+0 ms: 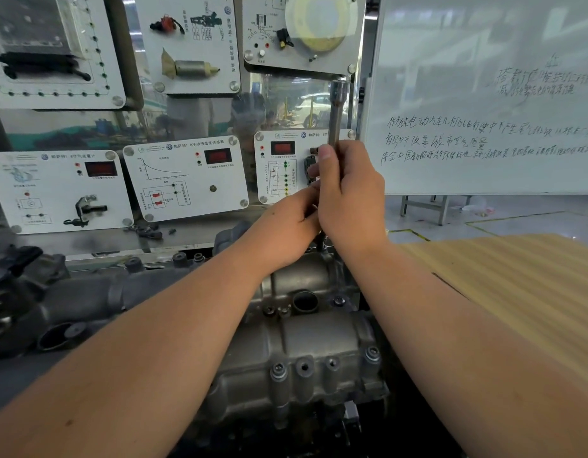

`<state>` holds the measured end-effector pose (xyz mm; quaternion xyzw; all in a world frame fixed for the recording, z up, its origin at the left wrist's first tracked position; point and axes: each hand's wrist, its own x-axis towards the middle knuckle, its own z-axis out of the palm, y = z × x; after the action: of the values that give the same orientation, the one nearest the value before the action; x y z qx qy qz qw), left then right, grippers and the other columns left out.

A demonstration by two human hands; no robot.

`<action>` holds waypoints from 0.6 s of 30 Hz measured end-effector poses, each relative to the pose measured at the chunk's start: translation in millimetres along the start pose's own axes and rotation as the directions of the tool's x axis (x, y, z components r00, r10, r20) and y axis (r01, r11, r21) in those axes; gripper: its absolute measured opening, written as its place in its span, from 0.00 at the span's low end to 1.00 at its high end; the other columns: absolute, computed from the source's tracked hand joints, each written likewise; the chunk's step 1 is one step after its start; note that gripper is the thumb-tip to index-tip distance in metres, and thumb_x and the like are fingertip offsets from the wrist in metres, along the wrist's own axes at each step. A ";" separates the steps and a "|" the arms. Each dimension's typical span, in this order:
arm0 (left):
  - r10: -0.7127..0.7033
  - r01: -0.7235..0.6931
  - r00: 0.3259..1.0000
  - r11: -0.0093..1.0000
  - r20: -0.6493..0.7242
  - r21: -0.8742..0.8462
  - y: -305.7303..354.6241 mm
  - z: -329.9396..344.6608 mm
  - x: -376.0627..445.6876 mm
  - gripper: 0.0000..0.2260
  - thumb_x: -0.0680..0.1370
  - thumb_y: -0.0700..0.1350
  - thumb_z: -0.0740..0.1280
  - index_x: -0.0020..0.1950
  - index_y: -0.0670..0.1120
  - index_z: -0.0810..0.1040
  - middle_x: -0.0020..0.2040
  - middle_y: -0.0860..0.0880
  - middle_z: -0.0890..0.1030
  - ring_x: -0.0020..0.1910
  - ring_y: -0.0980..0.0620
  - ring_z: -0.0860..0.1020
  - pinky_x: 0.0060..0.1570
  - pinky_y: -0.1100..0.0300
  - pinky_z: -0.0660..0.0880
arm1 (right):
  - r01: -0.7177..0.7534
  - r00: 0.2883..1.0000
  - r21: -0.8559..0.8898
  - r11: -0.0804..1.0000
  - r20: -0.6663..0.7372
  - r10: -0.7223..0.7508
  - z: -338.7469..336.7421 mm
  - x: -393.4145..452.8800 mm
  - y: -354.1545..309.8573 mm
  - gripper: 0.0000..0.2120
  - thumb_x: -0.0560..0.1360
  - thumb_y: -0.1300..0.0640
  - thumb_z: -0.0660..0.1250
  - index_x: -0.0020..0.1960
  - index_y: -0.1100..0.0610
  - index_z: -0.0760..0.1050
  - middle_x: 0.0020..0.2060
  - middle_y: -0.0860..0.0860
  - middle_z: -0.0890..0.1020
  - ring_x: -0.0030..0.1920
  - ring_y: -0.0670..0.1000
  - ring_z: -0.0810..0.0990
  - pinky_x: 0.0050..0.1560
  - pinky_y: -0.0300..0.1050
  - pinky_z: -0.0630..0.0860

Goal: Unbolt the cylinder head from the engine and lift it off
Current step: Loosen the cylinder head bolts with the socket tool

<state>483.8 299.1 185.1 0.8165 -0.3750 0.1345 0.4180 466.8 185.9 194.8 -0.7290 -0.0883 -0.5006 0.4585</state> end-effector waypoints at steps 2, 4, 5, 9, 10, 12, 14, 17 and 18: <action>0.002 -0.002 1.000 1.000 0.009 -0.015 1.2 0.1 -1.1 0.09 0.85 0.44 0.59 0.59 0.57 0.75 0.48 0.56 0.83 0.43 0.65 0.79 0.39 0.72 0.73 | 0.004 1.000 -0.024 1.000 0.008 -0.004 0.9 0.2 0.0 0.14 0.85 0.51 0.56 0.57 0.57 0.77 0.41 0.43 0.82 0.43 0.47 0.82 0.44 0.43 0.75; 0.003 -0.003 1.000 1.000 0.016 -0.019 2.2 -0.2 -1.6 0.10 0.85 0.44 0.59 0.55 0.59 0.75 0.45 0.56 0.83 0.36 0.66 0.78 0.33 0.72 0.70 | 0.003 1.000 -0.028 1.000 0.008 -0.003 1.0 0.2 0.2 0.15 0.85 0.51 0.55 0.57 0.57 0.78 0.40 0.43 0.82 0.42 0.46 0.81 0.44 0.43 0.74; 0.003 -0.003 1.000 1.000 0.016 -0.012 2.4 -0.4 -1.4 0.11 0.84 0.43 0.60 0.53 0.60 0.75 0.43 0.56 0.82 0.34 0.67 0.78 0.32 0.72 0.69 | 0.002 1.000 -0.018 1.000 0.007 -0.002 0.8 0.3 0.3 0.15 0.85 0.50 0.56 0.57 0.57 0.77 0.40 0.44 0.82 0.42 0.46 0.81 0.43 0.42 0.74; -0.008 0.008 1.000 1.000 0.010 0.013 0.7 -0.1 0.8 0.07 0.83 0.43 0.61 0.57 0.54 0.76 0.46 0.55 0.82 0.43 0.61 0.79 0.37 0.71 0.72 | 0.003 1.000 0.027 1.000 0.003 -0.003 -1.2 0.2 1.0 0.08 0.83 0.48 0.62 0.58 0.50 0.70 0.40 0.46 0.84 0.42 0.44 0.82 0.40 0.32 0.73; -0.007 0.007 1.000 1.000 0.005 0.013 0.1 0.2 0.9 0.07 0.83 0.43 0.62 0.58 0.53 0.76 0.46 0.54 0.82 0.43 0.60 0.80 0.38 0.71 0.73 | 0.011 1.000 0.021 1.000 0.003 -0.011 -1.1 0.1 1.3 0.06 0.83 0.48 0.62 0.56 0.49 0.69 0.40 0.45 0.84 0.41 0.44 0.82 0.39 0.32 0.73; -0.016 0.016 1.000 1.000 -0.002 0.001 -0.8 1.0 1.1 0.07 0.83 0.44 0.61 0.58 0.52 0.77 0.46 0.52 0.83 0.42 0.58 0.80 0.41 0.67 0.75 | 0.022 1.000 0.009 1.000 0.000 -0.022 -0.8 0.2 1.5 0.05 0.84 0.50 0.61 0.54 0.51 0.70 0.40 0.44 0.83 0.41 0.45 0.82 0.39 0.30 0.72; -0.034 0.034 0.999 0.999 -0.005 -0.005 -1.2 1.4 1.0 0.09 0.84 0.45 0.60 0.59 0.52 0.78 0.47 0.50 0.84 0.39 0.59 0.79 0.41 0.59 0.76 | 0.017 1.000 -0.007 1.000 0.002 -0.017 0.1 0.2 0.8 0.09 0.84 0.50 0.58 0.53 0.53 0.74 0.40 0.43 0.82 0.40 0.44 0.80 0.40 0.32 0.72; -0.021 0.021 1.000 1.000 0.006 0.012 -1.7 1.1 0.4 0.08 0.84 0.46 0.59 0.57 0.56 0.77 0.47 0.50 0.84 0.35 0.62 0.78 0.37 0.59 0.73 | -0.003 1.000 -0.005 1.000 0.001 0.003 0.3 0.0 0.8 0.12 0.85 0.51 0.56 0.53 0.54 0.76 0.40 0.44 0.82 0.40 0.43 0.80 0.41 0.34 0.73; -0.016 0.016 1.000 1.000 0.003 0.020 -1.3 0.8 0.1 0.08 0.84 0.46 0.59 0.57 0.57 0.76 0.47 0.51 0.84 0.37 0.61 0.79 0.38 0.59 0.75 | -0.007 1.000 0.003 1.000 0.004 0.007 0.3 -0.1 0.7 0.13 0.85 0.50 0.56 0.54 0.54 0.77 0.40 0.45 0.83 0.40 0.44 0.80 0.41 0.35 0.74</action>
<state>484.8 298.8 183.9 0.8237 -0.3677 0.1335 0.4104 467.4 185.8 194.2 -0.7295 -0.0875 -0.4972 0.4614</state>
